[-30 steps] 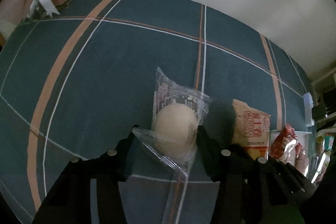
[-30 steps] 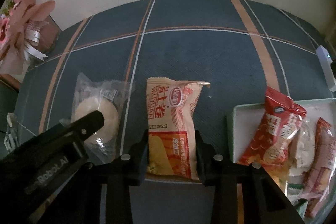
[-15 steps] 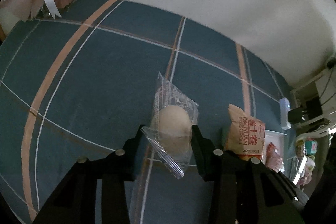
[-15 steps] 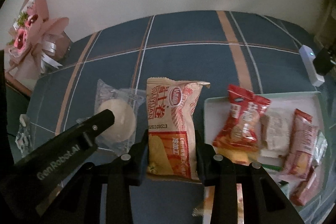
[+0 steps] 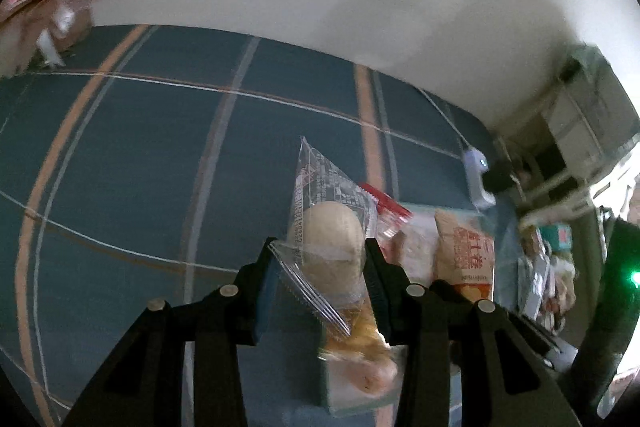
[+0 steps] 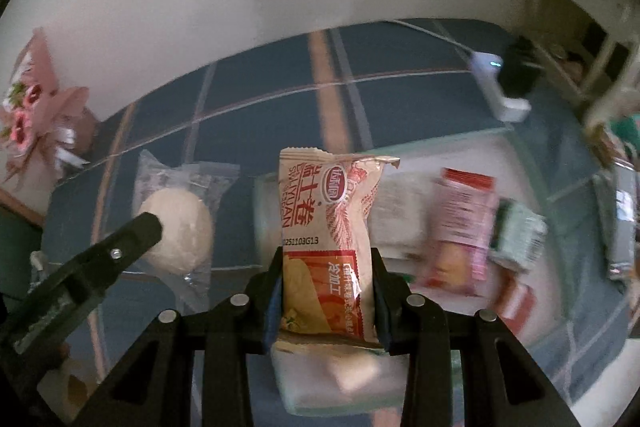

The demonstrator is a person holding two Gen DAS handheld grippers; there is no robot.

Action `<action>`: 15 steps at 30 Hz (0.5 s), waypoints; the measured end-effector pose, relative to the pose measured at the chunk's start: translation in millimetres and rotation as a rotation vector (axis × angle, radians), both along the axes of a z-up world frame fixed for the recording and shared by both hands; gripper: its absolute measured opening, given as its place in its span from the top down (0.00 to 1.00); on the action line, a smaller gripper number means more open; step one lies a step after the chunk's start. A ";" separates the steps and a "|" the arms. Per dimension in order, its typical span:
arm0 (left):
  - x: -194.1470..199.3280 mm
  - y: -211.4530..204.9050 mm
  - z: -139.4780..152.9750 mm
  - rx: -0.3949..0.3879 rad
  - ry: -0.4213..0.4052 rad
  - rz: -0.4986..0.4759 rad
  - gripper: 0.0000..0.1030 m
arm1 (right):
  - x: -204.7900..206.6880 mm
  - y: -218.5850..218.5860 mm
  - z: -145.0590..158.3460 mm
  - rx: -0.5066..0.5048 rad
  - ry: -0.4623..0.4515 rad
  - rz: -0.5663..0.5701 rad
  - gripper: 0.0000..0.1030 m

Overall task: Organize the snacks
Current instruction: 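Carry both held snacks over the white tray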

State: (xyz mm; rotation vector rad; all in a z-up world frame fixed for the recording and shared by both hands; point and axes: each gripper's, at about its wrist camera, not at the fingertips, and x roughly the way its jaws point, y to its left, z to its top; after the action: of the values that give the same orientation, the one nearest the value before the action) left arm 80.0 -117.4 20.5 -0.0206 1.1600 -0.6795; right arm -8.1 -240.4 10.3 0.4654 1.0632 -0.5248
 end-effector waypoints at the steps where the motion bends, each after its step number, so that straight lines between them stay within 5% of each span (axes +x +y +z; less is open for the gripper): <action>1: -6.1 -7.0 -0.6 -0.001 0.005 -0.020 0.58 | -5.0 -4.6 -0.7 -0.006 0.009 -0.011 0.62; 15: -57.4 -71.0 -22.2 0.017 0.082 -0.191 0.58 | -61.4 -39.7 -17.7 0.020 0.084 -0.104 0.62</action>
State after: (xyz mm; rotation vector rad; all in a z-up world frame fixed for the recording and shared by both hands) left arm 22.7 -188.4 -1.7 0.0781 1.2564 -0.8439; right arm -69.5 -280.1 -7.3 0.5226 1.1293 -0.6305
